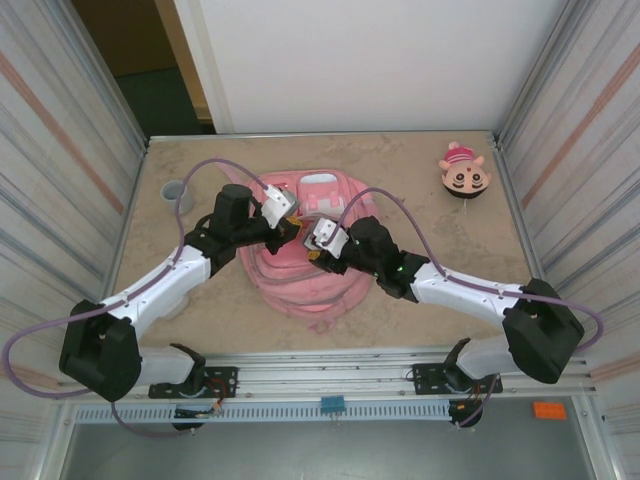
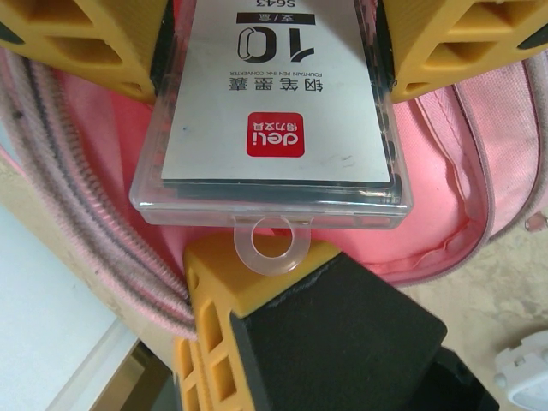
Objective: Pack books, pencil case, and school supplies into a backpack
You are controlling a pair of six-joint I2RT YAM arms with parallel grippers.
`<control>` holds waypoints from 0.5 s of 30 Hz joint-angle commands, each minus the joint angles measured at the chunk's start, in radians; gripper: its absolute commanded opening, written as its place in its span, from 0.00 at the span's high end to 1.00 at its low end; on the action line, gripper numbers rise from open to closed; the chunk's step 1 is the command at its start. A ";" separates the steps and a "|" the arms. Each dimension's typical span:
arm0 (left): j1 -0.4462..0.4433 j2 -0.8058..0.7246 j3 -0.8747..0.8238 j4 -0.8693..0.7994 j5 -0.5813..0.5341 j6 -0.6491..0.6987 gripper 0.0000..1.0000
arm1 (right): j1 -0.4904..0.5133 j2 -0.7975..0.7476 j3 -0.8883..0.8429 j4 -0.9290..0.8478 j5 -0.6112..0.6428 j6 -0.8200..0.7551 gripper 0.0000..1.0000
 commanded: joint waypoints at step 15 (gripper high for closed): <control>0.019 -0.074 0.031 0.040 0.009 0.049 0.86 | -0.014 0.047 0.052 -0.101 0.066 0.056 0.32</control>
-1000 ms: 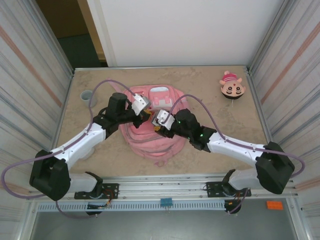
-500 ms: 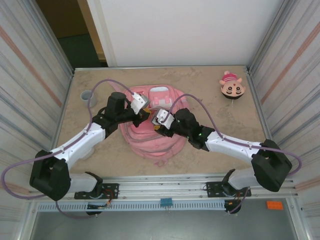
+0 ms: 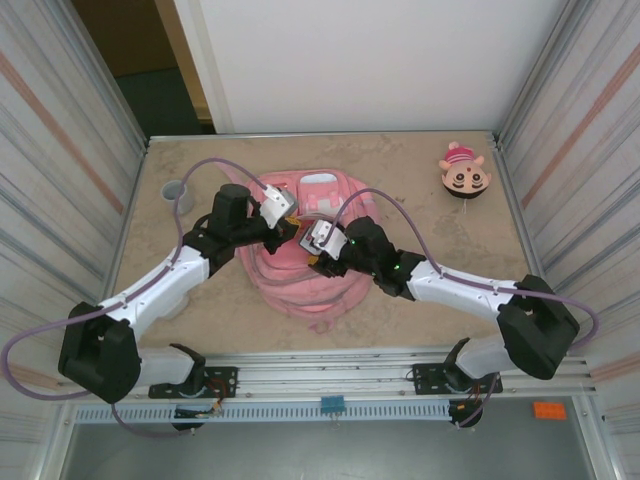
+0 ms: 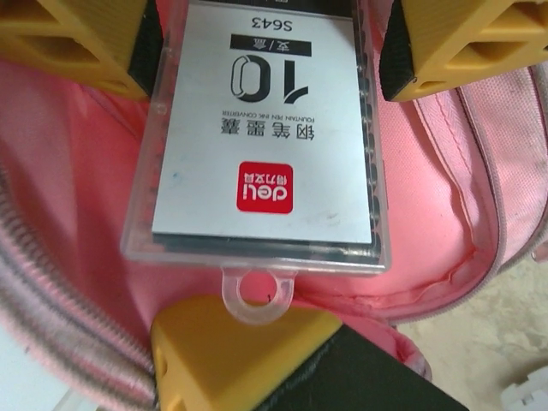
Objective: Pack books, pencil case, and school supplies into a backpack
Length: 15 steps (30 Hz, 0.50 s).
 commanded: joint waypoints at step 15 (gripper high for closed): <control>0.014 -0.070 0.061 -0.024 -0.048 0.108 0.86 | 0.004 -0.067 0.005 -0.147 0.080 0.019 0.32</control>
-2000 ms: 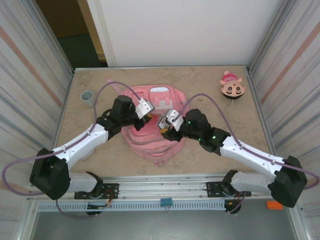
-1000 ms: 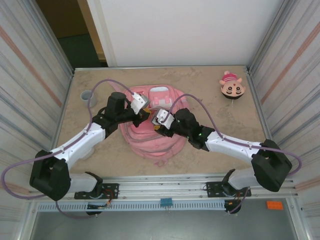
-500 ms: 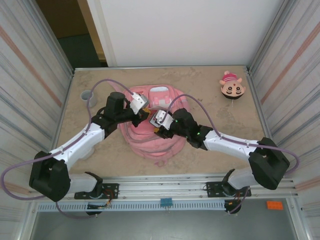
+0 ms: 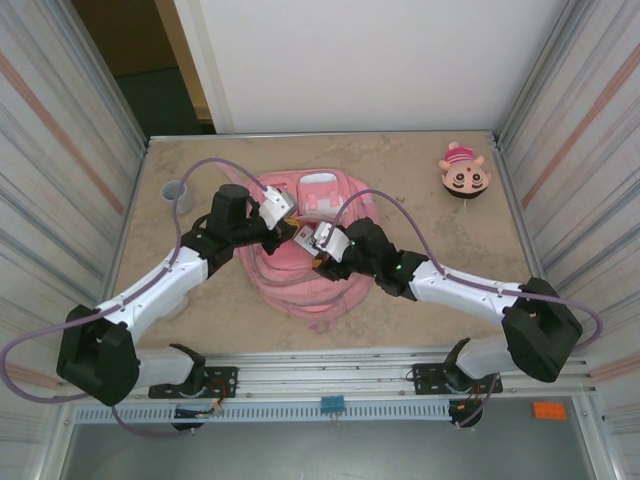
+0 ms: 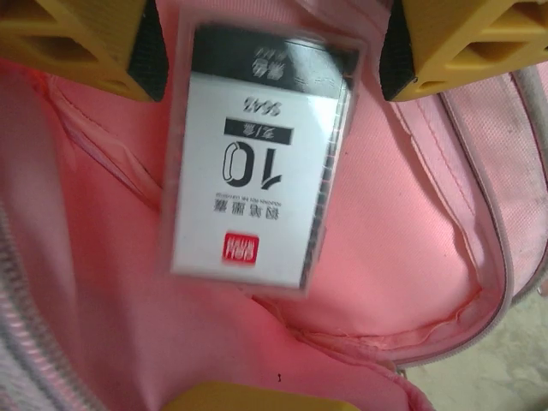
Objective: Pack books, pencil case, and school supplies into a backpack
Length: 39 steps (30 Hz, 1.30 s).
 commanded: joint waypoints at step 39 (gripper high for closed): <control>0.089 -0.277 -0.118 -0.151 -0.034 -0.042 0.33 | 0.010 -0.231 0.066 -0.312 0.085 0.062 0.38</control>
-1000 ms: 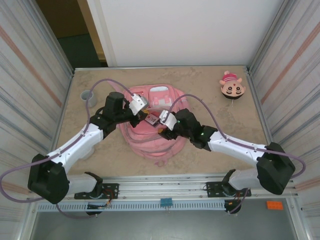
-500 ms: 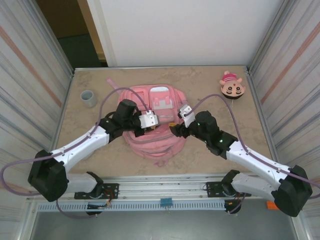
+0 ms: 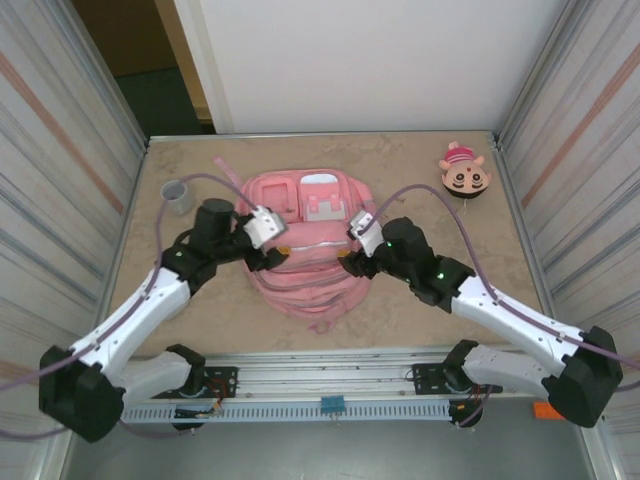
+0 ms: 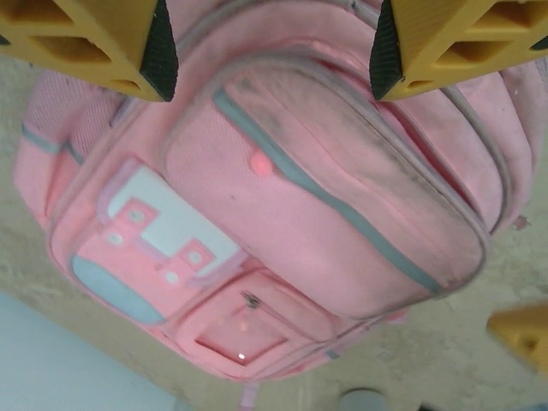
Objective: Pack books, pencil case, and school supplies into a backpack
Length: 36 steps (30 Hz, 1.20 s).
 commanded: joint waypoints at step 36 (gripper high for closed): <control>0.251 -0.083 -0.139 -0.032 -0.157 -0.647 0.32 | 0.217 0.487 0.218 0.015 0.163 -0.429 0.44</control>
